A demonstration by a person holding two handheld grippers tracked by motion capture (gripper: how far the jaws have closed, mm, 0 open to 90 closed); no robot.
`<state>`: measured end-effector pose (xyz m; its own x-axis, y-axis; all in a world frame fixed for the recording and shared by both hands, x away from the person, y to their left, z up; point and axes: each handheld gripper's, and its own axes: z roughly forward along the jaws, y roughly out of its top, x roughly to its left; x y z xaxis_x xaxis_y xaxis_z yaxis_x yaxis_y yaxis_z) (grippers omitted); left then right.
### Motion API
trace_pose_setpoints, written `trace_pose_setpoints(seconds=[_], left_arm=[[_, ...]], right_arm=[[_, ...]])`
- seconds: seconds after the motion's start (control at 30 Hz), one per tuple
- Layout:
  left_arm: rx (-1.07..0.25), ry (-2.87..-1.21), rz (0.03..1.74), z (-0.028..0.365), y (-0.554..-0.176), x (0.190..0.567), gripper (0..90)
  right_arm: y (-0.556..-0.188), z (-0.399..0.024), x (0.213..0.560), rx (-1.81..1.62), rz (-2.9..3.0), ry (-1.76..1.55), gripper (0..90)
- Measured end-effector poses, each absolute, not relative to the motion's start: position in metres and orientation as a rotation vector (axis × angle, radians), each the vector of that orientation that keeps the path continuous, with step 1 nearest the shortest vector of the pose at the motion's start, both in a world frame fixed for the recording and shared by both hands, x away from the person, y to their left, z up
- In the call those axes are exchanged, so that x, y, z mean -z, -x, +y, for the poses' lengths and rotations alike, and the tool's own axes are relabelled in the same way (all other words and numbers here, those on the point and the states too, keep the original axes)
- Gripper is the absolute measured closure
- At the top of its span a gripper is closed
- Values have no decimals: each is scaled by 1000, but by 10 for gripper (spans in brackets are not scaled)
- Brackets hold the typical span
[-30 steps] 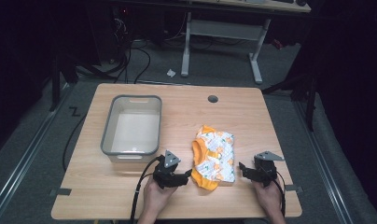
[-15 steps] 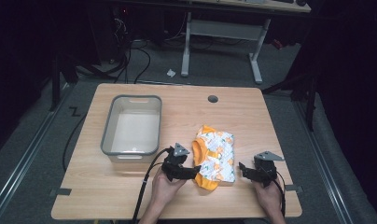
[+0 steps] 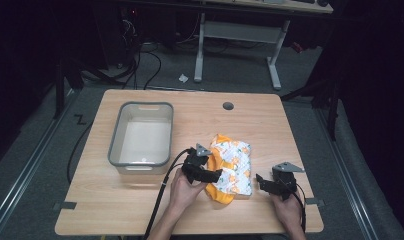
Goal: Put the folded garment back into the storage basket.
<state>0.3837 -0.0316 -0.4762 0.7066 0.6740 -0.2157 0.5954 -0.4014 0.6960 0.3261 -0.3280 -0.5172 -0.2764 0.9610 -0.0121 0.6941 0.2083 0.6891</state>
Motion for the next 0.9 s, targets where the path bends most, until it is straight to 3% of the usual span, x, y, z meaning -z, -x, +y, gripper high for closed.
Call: trace_pose_setpoints(seconds=[0.67,0.9], left_arm=[[-59,-2193,1068,-66,-426,509,205],[-158,-2243,1021,-74,-419,510,248]], right_arm=[[-326,-328,517,-811,2057,-1526,275],[-326,-327,517,-814,2059,-1523,275]])
